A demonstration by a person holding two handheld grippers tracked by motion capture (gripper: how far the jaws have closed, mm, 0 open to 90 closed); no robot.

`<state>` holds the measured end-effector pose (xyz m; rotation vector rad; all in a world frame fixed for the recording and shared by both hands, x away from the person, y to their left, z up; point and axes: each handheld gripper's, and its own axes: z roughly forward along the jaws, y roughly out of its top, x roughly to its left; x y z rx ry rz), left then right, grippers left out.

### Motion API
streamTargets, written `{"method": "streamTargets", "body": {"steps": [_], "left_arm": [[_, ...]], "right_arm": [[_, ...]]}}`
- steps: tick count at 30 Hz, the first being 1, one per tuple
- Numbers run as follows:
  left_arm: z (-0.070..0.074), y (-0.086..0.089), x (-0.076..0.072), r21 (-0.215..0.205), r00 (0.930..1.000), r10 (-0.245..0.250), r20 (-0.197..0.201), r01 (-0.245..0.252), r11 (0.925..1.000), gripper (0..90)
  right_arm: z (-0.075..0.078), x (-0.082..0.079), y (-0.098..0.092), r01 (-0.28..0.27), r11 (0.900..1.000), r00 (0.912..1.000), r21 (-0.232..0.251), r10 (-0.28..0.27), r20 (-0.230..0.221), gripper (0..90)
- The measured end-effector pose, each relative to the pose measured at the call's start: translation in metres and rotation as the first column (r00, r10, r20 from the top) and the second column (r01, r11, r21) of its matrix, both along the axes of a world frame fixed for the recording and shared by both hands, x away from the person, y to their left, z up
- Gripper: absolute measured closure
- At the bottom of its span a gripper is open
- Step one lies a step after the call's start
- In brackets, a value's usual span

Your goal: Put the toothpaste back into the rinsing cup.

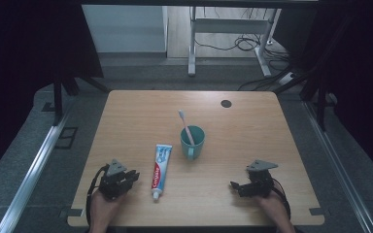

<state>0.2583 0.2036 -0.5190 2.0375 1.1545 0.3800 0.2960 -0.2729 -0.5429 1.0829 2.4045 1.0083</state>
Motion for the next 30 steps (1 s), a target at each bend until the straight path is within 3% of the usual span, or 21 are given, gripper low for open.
{"method": "streamTargets", "body": {"steps": [2,8,18,22,30], "left_arm": [[0.002,-0.003,0.0,0.0,0.9999,-0.014,-0.004,0.014,0.9999,89.0],[0.006,-0.01,0.002,0.01,0.9997,-0.025,-0.006,0.025,0.9996,89.5],[0.018,-0.024,0.006,-0.015,0.9983,-0.058,-0.004,0.058,0.9982,89.5],[0.021,-0.037,0.009,-0.029,0.9962,-0.086,-0.014,0.085,0.9959,89.4],[0.019,-0.075,0.015,0.021,0.9846,-0.172,-0.034,0.172,0.9848,89.4]], "right_arm": [[0.0,0.0,0.0,0.001,1.0,1.0,0.0,-0.001,0.0,5.8],[0.0,0.0,0.0,0.002,1.0,1.0,0.0,-0.002,0.0,5.9],[0.0,0.0,0.0,0.004,1.0,1.0,0.0,-0.004,0.0,5.9],[0.0,0.0,0.0,0.005,1.0,1.0,0.0,-0.005,0.0,5.9],[0.0,0.0,0.0,0.005,1.0,1.0,0.0,-0.005,0.0,5.9]]}}
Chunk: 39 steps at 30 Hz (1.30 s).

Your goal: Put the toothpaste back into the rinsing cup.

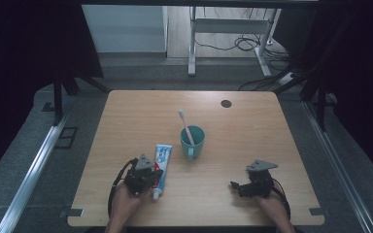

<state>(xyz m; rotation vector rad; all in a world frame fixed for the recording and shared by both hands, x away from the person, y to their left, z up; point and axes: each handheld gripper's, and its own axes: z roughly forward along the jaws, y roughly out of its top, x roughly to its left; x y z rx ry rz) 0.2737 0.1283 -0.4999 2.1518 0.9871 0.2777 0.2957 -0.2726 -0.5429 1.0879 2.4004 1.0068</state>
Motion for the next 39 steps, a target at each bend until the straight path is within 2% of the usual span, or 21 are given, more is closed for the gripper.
{"method": "streamTargets", "body": {"steps": [4,8,13,16,28,39], "left_arm": [[-0.004,-0.011,0.001,0.013,0.9997,-0.018,-0.017,0.018,0.9998,89.4],[-0.006,-0.019,0.001,0.062,0.9991,-0.04,-0.015,0.04,0.9973,89.3],[-0.01,-0.021,0.001,0.091,0.9991,-0.033,-0.028,0.035,0.9952,89.3],[-0.011,-0.019,0.0,0.078,0.9987,-0.034,-0.037,0.037,0.9963,89.3],[-0.01,-0.009,-0.001,0.094,0.9989,-0.014,-0.045,0.019,0.9954,88.0],[-0.006,0.008,-0.001,0.098,0.9985,0.019,-0.052,-0.014,0.995,86.9]], "right_arm": [[0.0,0.0,0.0,0.0,1.0,1.0,0.0,0.0,0.0,5.9],[0.0,0.0,0.0,0.0,1.0,1.0,0.0,0.0,0.0,5.9],[0.0,0.0,0.0,0.0,1.0,1.0,0.0,0.0,0.0,5.9],[0.0,0.0,0.0,0.001,1.0,1.0,0.0,-0.001,0.0,5.9],[0.0,0.0,0.0,0.001,1.0,1.0,0.0,-0.001,0.0,5.9],[0.0,0.0,0.0,0.0,1.0,1.0,0.0,0.0,0.0,5.9]]}}
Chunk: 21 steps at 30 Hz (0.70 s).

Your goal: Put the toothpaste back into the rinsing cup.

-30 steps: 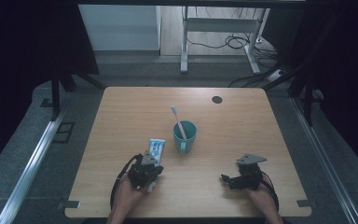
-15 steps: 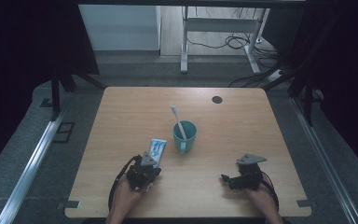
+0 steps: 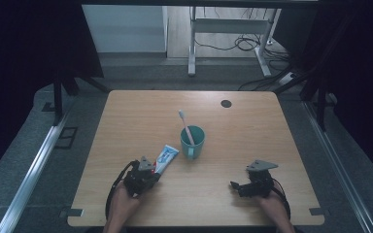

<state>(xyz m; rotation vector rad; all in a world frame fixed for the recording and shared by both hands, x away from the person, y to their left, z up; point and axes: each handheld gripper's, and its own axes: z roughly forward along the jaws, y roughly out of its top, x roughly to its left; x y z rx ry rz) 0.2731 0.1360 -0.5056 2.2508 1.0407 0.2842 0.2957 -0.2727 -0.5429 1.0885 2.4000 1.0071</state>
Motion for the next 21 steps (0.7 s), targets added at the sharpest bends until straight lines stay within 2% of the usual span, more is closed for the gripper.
{"method": "streamTargets", "body": {"steps": [9,14,15,16,17,19,21], "left_arm": [[0.002,0.001,0.002,-0.01,1.0,-0.002,-0.006,0.002,1.0,83.1],[0.007,0.0,0.005,-0.003,1.0,0.005,0.001,-0.005,1.0,72.5],[0.008,0.001,0.006,0.005,0.9999,0.01,0.004,-0.01,0.9999,72.5],[0.01,0.001,0.008,0.02,0.9999,0.016,0.002,-0.016,0.9997,65.9],[0.01,0.001,0.008,0.02,0.9999,0.016,0.002,-0.016,0.9997,63.5],[0.012,0.002,0.011,0.05,0.9996,0.028,-0.007,-0.028,0.9984,60.7],[0.011,0.003,0.016,0.091,0.9987,0.037,-0.036,-0.034,0.9953,53.3]], "right_arm": [[0.0,0.0,0.0,0.0,1.0,1.0,0.0,0.0,0.0,5.9],[0.0,0.0,0.0,0.0,1.0,1.0,0.0,0.0,0.0,6.0],[0.0,0.0,0.0,0.0,1.0,1.0,0.0,0.0,0.0,6.0],[0.0,0.0,0.0,0.0,1.0,1.0,0.0,0.0,0.0,6.0],[0.0,0.0,0.0,0.0,1.0,1.0,0.0,0.0,0.0,6.0],[0.0,0.0,0.0,0.0,1.0,1.0,0.0,0.0,0.0,5.9],[0.0,0.0,0.0,0.0,1.0,1.0,0.0,0.0,0.0,6.0]]}}
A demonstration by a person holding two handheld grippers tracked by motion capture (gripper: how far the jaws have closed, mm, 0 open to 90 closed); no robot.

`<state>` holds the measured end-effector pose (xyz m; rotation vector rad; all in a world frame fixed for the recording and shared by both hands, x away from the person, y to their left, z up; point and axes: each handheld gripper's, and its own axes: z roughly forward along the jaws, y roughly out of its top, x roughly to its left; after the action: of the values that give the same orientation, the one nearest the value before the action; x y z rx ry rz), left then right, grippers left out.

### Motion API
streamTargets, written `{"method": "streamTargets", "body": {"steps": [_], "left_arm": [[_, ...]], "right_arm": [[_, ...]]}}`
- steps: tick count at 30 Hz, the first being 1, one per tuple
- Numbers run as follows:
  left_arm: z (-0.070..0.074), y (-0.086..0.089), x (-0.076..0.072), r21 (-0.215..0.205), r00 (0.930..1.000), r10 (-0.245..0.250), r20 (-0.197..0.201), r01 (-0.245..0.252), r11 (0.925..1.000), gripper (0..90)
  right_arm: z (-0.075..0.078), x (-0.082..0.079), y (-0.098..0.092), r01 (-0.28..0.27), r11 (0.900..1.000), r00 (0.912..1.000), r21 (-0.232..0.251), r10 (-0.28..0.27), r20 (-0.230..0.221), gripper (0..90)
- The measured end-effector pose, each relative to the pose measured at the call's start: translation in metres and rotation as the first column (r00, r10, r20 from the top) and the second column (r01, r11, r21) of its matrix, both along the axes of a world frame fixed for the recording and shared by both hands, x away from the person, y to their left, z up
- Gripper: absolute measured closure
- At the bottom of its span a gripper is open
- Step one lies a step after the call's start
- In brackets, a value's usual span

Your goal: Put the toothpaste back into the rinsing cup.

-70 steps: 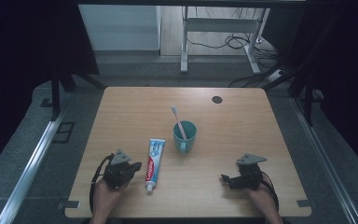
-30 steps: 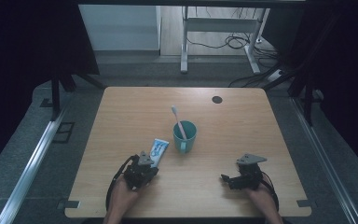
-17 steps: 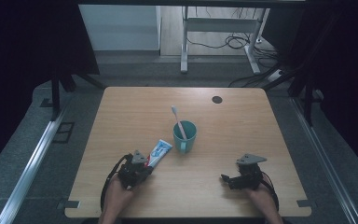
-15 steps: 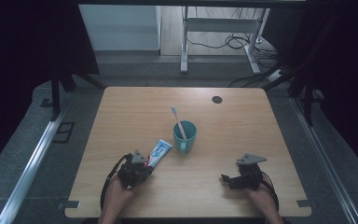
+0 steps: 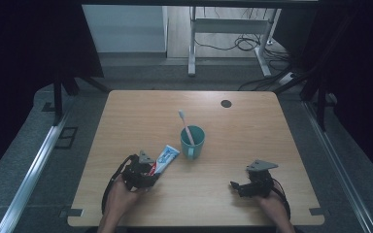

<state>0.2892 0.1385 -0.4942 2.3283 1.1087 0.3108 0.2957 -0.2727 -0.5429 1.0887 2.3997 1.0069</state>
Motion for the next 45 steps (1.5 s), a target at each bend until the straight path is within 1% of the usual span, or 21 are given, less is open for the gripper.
{"method": "streamTargets", "body": {"steps": [3,6,7,9,12,18,19,22,23,24,25,29,30,31,32,33,34,35,38,41,45], "left_arm": [[-0.002,0.001,0.007,0.03,0.9992,-0.006,-0.04,0.008,0.9995,46.3],[-0.004,-0.001,0.013,0.033,0.9966,0.007,-0.083,-0.004,0.9995,39.8],[-0.004,-0.001,0.013,0.033,0.9966,0.007,-0.083,-0.004,0.9995,38.3],[-0.004,-0.003,0.019,0.039,0.9928,0.016,-0.118,-0.011,0.9992,36.2],[-0.004,-0.005,0.023,0.045,0.9901,0.013,-0.139,-0.007,0.999,32.4],[-0.006,-0.017,0.035,0.088,0.9783,0.009,-0.207,0.01,0.996,30.3],[-0.006,-0.02,0.038,0.106,0.9751,0.013,-0.222,0.011,0.9943,30.2],[-0.006,-0.023,0.043,0.128,0.9714,0.012,-0.237,0.019,0.9917,30.2],[-0.005,-0.028,0.046,0.144,0.9679,0.021,-0.25,0.016,0.9895,30.2],[-0.005,-0.028,0.046,0.144,0.9679,0.021,-0.25,0.016,0.9895,30.3],[-0.005,-0.031,0.051,0.165,0.9617,0.02,-0.273,0.026,0.986,30.6],[-0.004,-0.037,0.06,0.197,0.952,0.027,-0.305,0.035,0.9798,31.7],[-0.004,-0.037,0.06,0.197,0.952,0.027,-0.305,0.035,0.9798,32.1],[-0.005,-0.04,0.064,0.212,0.9462,0.033,-0.322,0.038,0.9765,32.7],[-0.005,-0.04,0.064,0.212,0.9462,0.033,-0.322,0.038,0.9765,32.8],[-0.004,-0.043,0.068,0.233,0.9411,0.028,-0.337,0.054,0.9711,32.9],[-0.004,-0.043,0.068,0.233,0.9411,0.028,-0.337,0.054,0.9711,33.4],[-0.003,-0.045,0.071,0.238,0.9362,0.038,-0.349,0.049,0.9701,34.2],[-0.001,-0.049,0.076,0.258,0.9294,0.049,-0.366,0.05,0.965,35.5],[-0.001,-0.052,0.081,0.287,0.9215,0.065,-0.383,0.051,0.9565,37.1],[-0.003,-0.055,0.088,0.304,0.9087,0.081,-0.41,0.053,0.9513,39.5]], "right_arm": [[0.0,0.0,0.0,0.0,1.0,1.0,0.0,0.0,0.0,5.9],[0.0,0.0,0.0,0.0,1.0,1.0,0.0,0.0,0.0,5.9],[0.0,0.0,0.0,0.0,1.0,1.0,0.0,0.0,0.0,5.9],[0.0,0.0,0.0,0.0,1.0,1.0,0.0,0.0,-0.001,5.9],[0.0,0.0,0.0,0.001,1.0,1.0,0.001,-0.001,-0.001,6.0],[0.0,0.0,0.0,0.002,1.0,1.0,0.001,-0.002,-0.003,6.0],[0.0,0.0,0.0,0.002,1.0,1.0,0.002,-0.002,-0.003,6.1],[0.0,0.0,0.0,0.001,1.0,1.0,0.003,-0.001,-0.004,6.1],[0.0,0.0,0.0,0.001,1.0,1.0,0.003,-0.001,-0.004,6.1],[0.0,0.0,0.0,0.001,1.0,1.0,0.002,-0.001,-0.003,6.1],[0.0,0.0,0.0,0.001,1.0,1.0,0.002,-0.001,-0.003,6.2],[0.0,0.0,0.0,0.001,1.0,1.0,0.003,-0.001,-0.003,6.2],[0.0,0.0,0.0,0.001,1.0,1.0,0.003,-0.001,-0.003,6.2],[0.0,0.0,0.0,0.001,1.0,1.0,0.003,-0.001,-0.003,6.1],[0.0,0.0,0.0,0.001,1.0,1.0,0.003,-0.001,-0.003,6.1],[0.0,0.0,0.0,0.002,1.0,1.0,0.003,-0.002,-0.003,6.2],[0.0,0.0,0.0,0.002,1.0,1.0,0.003,-0.002,-0.003,6.1],[0.0,0.0,0.0,0.002,1.0,1.0,0.003,-0.002,-0.004,6.1],[0.0,0.0,0.0,0.0,1.0,1.0,0.001,0.0,-0.003,6.1],[0.0,0.0,0.0,0.0,1.0,1.0,0.002,0.0,-0.003,6.2],[0.0,0.0,0.0,0.0,1.0,1.0,0.0,0.0,-0.004,6.2]]}}
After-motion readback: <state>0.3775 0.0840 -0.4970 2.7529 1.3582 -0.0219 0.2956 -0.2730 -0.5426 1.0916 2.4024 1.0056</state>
